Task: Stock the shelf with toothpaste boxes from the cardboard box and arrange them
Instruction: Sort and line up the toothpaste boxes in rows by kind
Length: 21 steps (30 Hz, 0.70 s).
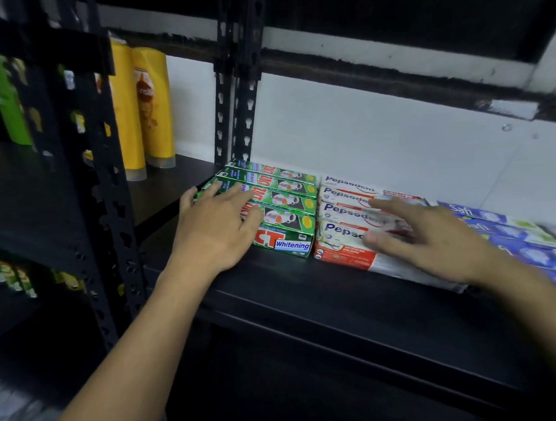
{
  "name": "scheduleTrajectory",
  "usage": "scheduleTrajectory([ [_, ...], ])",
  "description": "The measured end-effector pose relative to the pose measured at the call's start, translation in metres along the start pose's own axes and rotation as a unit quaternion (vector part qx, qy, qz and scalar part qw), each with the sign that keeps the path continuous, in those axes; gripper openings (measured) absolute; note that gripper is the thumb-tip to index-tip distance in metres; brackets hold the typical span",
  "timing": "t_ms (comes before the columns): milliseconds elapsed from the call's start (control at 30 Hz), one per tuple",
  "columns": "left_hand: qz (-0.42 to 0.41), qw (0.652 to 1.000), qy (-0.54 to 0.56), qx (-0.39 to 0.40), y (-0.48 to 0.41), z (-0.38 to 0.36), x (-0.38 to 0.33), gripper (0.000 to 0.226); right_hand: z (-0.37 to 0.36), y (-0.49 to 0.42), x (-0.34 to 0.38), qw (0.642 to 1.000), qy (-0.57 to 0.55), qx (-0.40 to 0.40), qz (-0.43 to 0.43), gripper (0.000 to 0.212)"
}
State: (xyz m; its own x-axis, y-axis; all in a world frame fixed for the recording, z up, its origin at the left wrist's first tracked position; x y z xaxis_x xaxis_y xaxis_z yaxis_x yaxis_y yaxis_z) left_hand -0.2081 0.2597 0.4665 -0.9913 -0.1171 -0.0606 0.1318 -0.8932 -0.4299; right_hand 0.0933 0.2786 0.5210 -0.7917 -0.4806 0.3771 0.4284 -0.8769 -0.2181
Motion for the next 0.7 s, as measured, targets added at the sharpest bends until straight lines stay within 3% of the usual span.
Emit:
scheduleTrajectory([
  [100, -0.018, 1.000, 0.002, -0.020, 0.002, 0.001, -0.001, 0.049, -0.012, 0.040, -0.022, 0.998, 0.044, -0.032, 0.032, 0.075],
  [367, -0.124, 0.973, 0.110, -0.158, 0.031, 0.023, -0.034, 0.041, -0.029, 0.072, -0.044, 0.989, 0.049, -0.143, -0.012, 0.051],
  [467, -0.159, 0.974, 0.103, -0.122, 0.033, 0.028, -0.063, 0.049, -0.029, 0.071, -0.043, 0.989, 0.049, -0.140, -0.026, 0.049],
  [567, -0.155, 0.985, 0.070, -0.038, 0.010, 0.027, -0.073, 0.056, -0.028, 0.072, -0.042, 0.988, 0.043, -0.145, -0.037, 0.046],
  [700, -0.133, 0.990, 0.051, -0.001, -0.040, 0.021, -0.062, 0.052, -0.029, 0.073, -0.044, 0.988, 0.036, -0.146, -0.037, 0.048],
])
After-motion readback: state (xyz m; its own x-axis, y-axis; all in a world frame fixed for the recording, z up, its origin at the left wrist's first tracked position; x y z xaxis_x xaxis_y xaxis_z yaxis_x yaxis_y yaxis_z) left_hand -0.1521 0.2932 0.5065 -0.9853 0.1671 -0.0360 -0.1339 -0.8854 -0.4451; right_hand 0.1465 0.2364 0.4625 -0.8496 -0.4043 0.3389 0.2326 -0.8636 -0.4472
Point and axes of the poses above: each hand's wrist, its own y-axis away from the middle knuckle, its own z-axis out of the back of the hand, x = y × z, the point moved 1 cm from there along -y, towards the middle knuckle, and after that the axes turned 13 degrees about -y, right-handed, at the moved point
